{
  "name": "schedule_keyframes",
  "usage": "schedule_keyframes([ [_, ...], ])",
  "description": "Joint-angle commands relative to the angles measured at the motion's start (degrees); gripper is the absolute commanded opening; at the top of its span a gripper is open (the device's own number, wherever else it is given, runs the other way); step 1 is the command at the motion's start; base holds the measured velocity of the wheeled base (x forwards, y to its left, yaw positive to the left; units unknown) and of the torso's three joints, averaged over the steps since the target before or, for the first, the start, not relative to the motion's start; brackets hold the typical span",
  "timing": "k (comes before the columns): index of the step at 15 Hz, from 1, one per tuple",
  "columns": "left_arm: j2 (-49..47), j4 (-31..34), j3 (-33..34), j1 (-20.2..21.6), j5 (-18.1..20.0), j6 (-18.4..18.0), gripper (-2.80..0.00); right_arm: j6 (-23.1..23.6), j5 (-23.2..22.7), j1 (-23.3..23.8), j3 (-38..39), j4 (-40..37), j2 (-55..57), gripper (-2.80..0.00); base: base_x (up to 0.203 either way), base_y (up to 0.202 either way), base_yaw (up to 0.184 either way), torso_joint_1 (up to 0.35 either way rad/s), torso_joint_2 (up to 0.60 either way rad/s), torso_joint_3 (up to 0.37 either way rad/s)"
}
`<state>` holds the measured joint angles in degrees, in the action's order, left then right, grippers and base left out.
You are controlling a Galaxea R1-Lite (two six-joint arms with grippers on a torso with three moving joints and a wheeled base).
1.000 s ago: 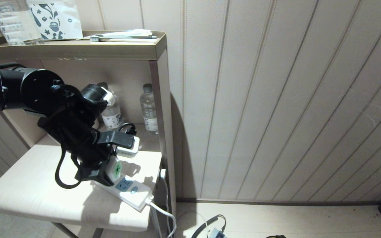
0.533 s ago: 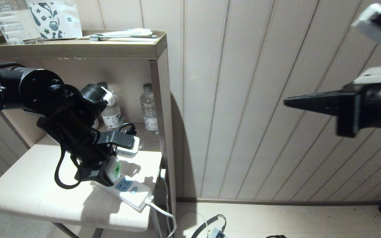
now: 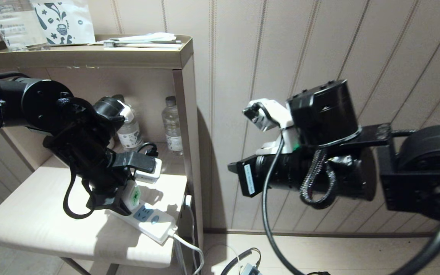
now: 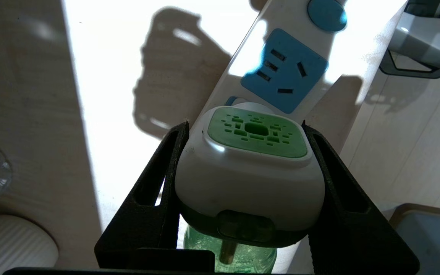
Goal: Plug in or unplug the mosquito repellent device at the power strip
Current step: Hold the socket with your right hand and unplug it with your left hand
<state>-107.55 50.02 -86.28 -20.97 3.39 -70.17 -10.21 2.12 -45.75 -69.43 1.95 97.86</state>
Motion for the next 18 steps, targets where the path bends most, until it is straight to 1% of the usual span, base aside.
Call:
schedule_keyframes([
  [1, 0.38, 0.34, 0.37, -0.39, -0.44, -0.41, -2.80, -1.97, -0.26, -1.25, 2.76, 7.99, 7.14, -2.80, 0.000, 0.000, 0.000, 0.000, 0.00, 0.000],
  [2, 0.36, 0.30, 1.08, -0.39, -0.80, -0.41, -2.80, -4.13, -2.25, -1.40, 3.18, 10.61, 8.41, -2.80, 0.000, 0.000, 0.000, 0.000, 0.00, 0.000],
  [3, 0.51, 0.05, 1.79, -0.39, -0.50, -0.41, -2.80, -7.24, -4.50, -1.44, 2.69, 11.21, 8.65, -2.80, 0.000, 0.000, 0.000, 0.000, 0.00, 0.000],
  [5, 1.91, -0.22, 3.05, -0.38, 0.06, -0.45, -2.80, -12.52, -11.48, -0.88, 0.36, 11.40, 9.22, -2.80, 0.000, 0.000, 0.000, 0.000, 0.00, 0.000],
  [6, 2.34, -0.27, 3.56, -0.38, 0.45, -0.41, -2.80, -14.39, -14.04, 0.08, -1.27, 11.41, 10.29, -2.80, 0.000, 0.000, 0.000, 0.000, 0.00, 0.000],
  [9, 3.75, -0.42, 3.66, -0.30, 2.48, -0.41, -2.80, -21.13, -17.67, 3.11, -5.59, 11.41, 13.54, -2.80, 0.000, 0.000, 0.000, 0.000, 0.00, 0.000],
  [10, 3.75, -0.69, 3.84, -0.21, 2.33, -0.41, -2.80, -22.04, -19.14, 3.93, -6.17, 11.41, 14.36, -2.80, 0.000, 0.000, 0.000, 0.000, 0.00, 0.000],
  [12, 4.10, -1.10, 3.87, -0.15, 2.97, -0.41, -2.80, -22.97, -19.90, 4.82, -6.65, 11.41, 15.98, -2.80, 0.000, 0.000, 0.000, 0.000, 0.00, 0.000],
  [14, 4.47, -2.47, 3.24, -0.21, 5.93, -0.13, -2.80, -23.44, -19.78, 5.49, -6.97, 11.62, 18.06, -2.80, 0.000, 0.000, 0.000, 0.000, 0.00, 0.000],
  [16, 5.24, -3.14, 3.31, -0.14, 6.77, 0.12, -2.80, -23.39, -19.70, 6.43, -6.79, 11.84, 18.82, -2.80, 0.000, 0.000, 0.000, 0.000, 0.00, 0.000],
  [18, 6.03, -3.35, 3.17, -0.14, 9.42, 0.41, -2.80, -23.46, -19.79, 6.64, -6.96, 11.85, 19.51, -2.80, 0.000, 0.000, 0.000, 0.000, 0.00, 0.000],
])
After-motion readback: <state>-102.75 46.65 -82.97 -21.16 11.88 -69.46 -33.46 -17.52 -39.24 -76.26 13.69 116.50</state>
